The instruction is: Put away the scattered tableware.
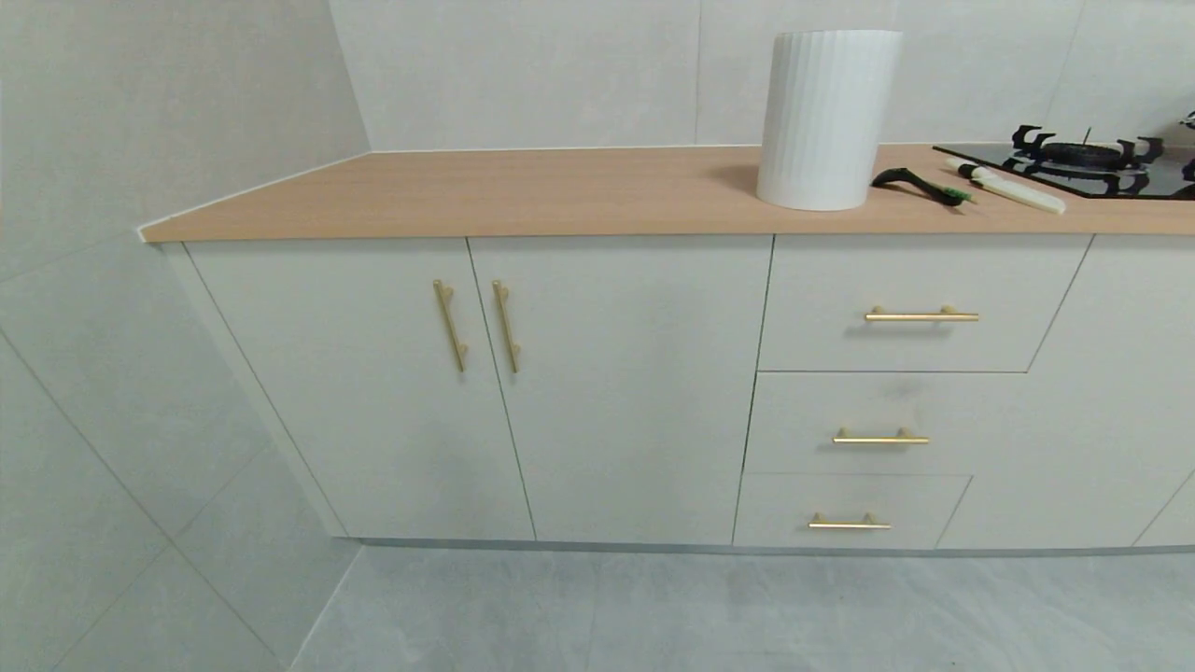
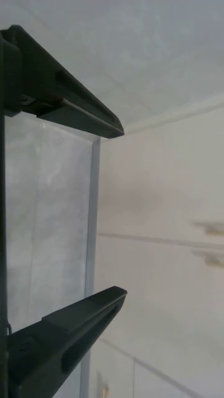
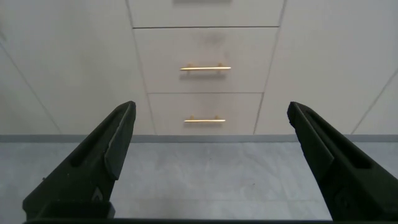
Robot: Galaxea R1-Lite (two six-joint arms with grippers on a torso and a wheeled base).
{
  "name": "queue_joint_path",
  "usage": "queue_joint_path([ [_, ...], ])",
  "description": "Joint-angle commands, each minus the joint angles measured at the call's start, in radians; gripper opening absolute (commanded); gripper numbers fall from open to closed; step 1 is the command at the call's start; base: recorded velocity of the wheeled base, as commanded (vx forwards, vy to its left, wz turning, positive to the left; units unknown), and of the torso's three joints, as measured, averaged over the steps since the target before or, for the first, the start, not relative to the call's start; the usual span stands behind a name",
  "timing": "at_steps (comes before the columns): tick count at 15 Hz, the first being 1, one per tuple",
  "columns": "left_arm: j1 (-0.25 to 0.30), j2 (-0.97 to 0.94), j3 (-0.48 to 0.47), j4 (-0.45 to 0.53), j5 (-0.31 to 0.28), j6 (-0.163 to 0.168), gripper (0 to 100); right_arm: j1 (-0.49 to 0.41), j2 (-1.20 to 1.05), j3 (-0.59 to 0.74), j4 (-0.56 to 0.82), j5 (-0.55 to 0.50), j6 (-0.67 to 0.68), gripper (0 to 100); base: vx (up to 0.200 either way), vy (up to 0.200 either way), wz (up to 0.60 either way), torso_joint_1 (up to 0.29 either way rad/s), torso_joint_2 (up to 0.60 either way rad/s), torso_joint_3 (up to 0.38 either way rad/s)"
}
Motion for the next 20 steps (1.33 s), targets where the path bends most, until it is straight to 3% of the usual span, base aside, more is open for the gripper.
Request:
queue_joint_path([
  [1,0.0,0.001,0.0,0.0,0.0,0.0,100,0.001,0.003,0.0,0.0,0.0,-0.001,100,0.0,-0.2,0.0,0.002,0.0,0.007],
  [3,0.0,0.001,0.0,-0.002,0.002,-0.019,100,0.001,0.003,0.0,0.0,0.001,-0.001,100,0.0,0.0,0.0,0.0,0.0,0.0],
  [8,0.0,0.001,0.0,-0.002,0.002,-0.019,100,0.001,0.003,0.0,0.0,0.0,-0.001,100,0.0,0.0,0.0,0.0,0.0,0.0],
  [11,0.0,0.001,0.0,-0.002,0.002,-0.02,100,0.001,0.003,0.0,0.0,0.001,-0.001,100,0.0,0.0,-0.6,0.004,0.0,0.005],
  [20,0.0,0.001,0.0,-0.002,0.002,-0.022,100,0.001,0.003,0.0,0.0,0.001,-0.001,100,0.0,0.0,0.0,0.0,0.0,0.0],
])
